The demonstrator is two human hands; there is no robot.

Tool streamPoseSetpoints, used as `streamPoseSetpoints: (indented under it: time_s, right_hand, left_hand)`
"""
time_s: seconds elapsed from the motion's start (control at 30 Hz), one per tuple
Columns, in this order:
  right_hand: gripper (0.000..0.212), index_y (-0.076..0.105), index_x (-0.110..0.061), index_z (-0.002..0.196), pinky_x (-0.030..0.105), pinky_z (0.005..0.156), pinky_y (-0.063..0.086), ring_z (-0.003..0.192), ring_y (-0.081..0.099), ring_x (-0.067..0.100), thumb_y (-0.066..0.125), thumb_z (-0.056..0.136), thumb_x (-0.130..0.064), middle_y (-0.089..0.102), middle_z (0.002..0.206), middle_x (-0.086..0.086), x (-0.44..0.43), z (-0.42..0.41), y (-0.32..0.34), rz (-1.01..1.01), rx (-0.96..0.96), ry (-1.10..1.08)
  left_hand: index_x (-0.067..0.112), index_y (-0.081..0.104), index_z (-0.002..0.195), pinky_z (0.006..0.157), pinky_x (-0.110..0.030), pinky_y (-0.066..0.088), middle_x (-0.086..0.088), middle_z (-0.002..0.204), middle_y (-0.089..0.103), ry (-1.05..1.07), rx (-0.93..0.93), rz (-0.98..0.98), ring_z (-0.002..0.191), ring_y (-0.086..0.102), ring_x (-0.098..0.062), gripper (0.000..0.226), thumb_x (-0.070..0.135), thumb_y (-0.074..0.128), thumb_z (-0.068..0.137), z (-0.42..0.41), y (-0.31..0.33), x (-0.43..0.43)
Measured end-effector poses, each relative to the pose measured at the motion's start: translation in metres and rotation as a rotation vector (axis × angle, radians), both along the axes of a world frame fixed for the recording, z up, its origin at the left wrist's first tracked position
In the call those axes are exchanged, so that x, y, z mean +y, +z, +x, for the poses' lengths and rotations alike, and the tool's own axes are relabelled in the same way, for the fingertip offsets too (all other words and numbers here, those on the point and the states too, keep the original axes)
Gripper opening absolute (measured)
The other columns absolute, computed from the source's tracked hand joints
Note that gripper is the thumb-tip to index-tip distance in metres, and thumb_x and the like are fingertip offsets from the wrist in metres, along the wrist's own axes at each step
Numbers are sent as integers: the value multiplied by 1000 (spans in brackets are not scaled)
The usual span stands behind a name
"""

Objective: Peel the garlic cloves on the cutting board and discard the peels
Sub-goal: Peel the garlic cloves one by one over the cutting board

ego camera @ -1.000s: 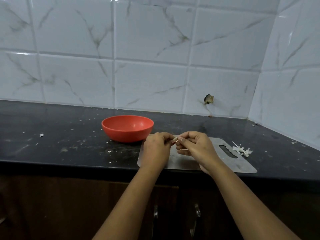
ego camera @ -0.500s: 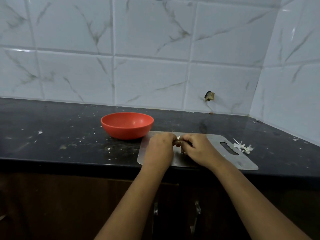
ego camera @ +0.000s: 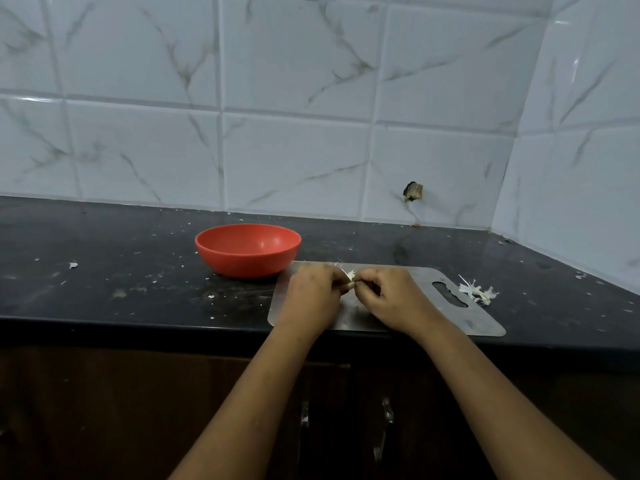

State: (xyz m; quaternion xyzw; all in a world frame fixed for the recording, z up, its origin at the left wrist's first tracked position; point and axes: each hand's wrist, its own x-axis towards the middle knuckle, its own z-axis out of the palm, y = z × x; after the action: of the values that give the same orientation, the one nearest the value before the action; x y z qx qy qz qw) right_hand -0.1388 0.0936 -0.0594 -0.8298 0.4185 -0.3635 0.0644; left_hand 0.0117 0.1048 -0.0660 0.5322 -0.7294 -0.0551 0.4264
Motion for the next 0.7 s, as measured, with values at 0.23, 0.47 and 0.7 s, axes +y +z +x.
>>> streamPoseSetpoints:
  time_s: [0.23, 0.47, 0.7]
  right_hand:
    - [20, 71, -11, 74, 16, 48, 29, 48, 42, 7, 56, 87, -9, 50, 54, 0, 2, 1, 3, 34, -126, -15]
    - [21, 66, -10, 66, 23, 51, 32, 49, 40, 5, 58, 86, -10, 52, 56, 3, -1, -2, 4, 143, -240, -67]
    - [12, 70, -15, 69, 17, 52, 45, 52, 53, 5, 73, 80, -16, 64, 59, -1, 0, -1, 4, 203, -192, -112]
  left_hand:
    - [12, 76, 96, 70, -19, 53, -4, 82, 73, -103, 223, 109, 71, 67, -12, 11, 12, 69, 86, 4, 5, 6]
    - [8, 74, 95, 55, -13, 44, -2, 81, 73, -211, 619, 230, 62, 63, -5, 11, 9, 70, 85, 8, 8, 3]
    - [8, 73, 90, 50, -11, 42, -5, 79, 72, -219, 783, 277, 59, 62, -5, 9, 11, 73, 81, 13, 8, 3]
